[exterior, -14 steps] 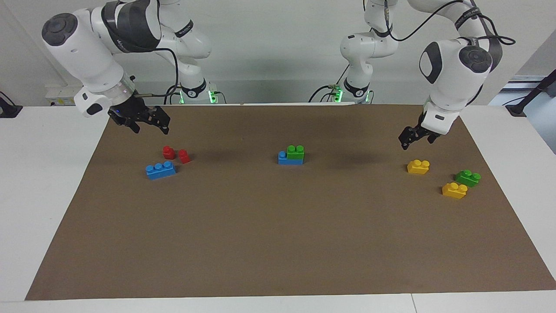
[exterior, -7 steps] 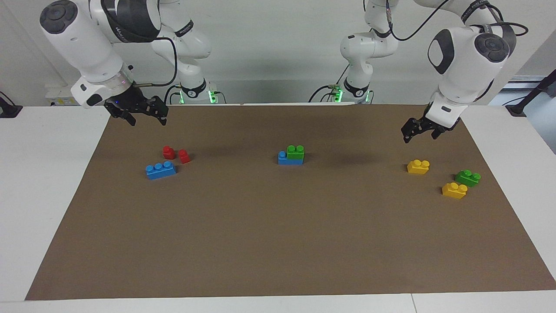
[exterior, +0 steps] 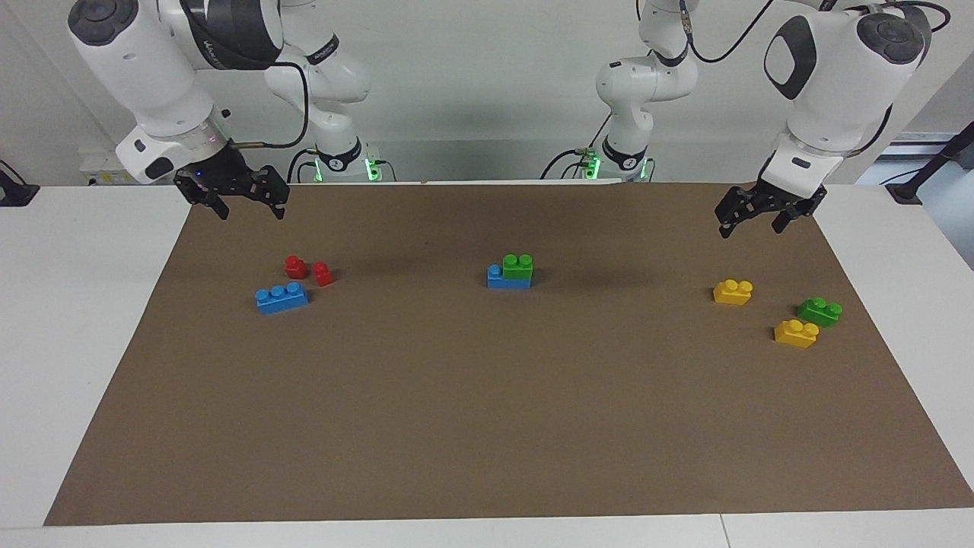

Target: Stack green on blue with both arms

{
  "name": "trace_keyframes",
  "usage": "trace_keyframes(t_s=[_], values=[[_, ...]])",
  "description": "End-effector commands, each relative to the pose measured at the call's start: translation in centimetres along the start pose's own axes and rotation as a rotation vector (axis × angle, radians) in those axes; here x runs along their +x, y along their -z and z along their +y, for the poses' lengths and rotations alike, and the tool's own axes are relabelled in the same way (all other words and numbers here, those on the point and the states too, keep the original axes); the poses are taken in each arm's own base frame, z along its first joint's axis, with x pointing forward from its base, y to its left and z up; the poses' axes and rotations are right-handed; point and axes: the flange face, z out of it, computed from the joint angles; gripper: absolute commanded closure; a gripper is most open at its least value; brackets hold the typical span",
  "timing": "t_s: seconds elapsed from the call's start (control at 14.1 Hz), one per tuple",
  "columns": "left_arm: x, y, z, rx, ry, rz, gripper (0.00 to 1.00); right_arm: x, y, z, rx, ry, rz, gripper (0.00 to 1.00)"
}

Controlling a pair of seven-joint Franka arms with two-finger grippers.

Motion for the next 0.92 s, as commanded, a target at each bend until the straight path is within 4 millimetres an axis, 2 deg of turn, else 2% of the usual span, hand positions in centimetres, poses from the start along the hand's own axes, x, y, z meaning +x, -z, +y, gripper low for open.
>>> trace_keyframes(t_s=[0.0,0.21,0.85], values=[[0.64,0.45,-0.06,-0.020,-0.012,0.012,0.00,0.13,0.41,0.43,-0.021,-0.012,0.014,0.00],[0.65,0.47,0.21,-0.066,-0.004,0.016,0.00,0.25,0.46,1.14,-0.048,0.017,0.019,0.00],[0.54,0.49,0.13,-0.065,-0.003,0.010,0.00,0.22,0.49,0.81,-0.066,0.062,0.021,0.00]])
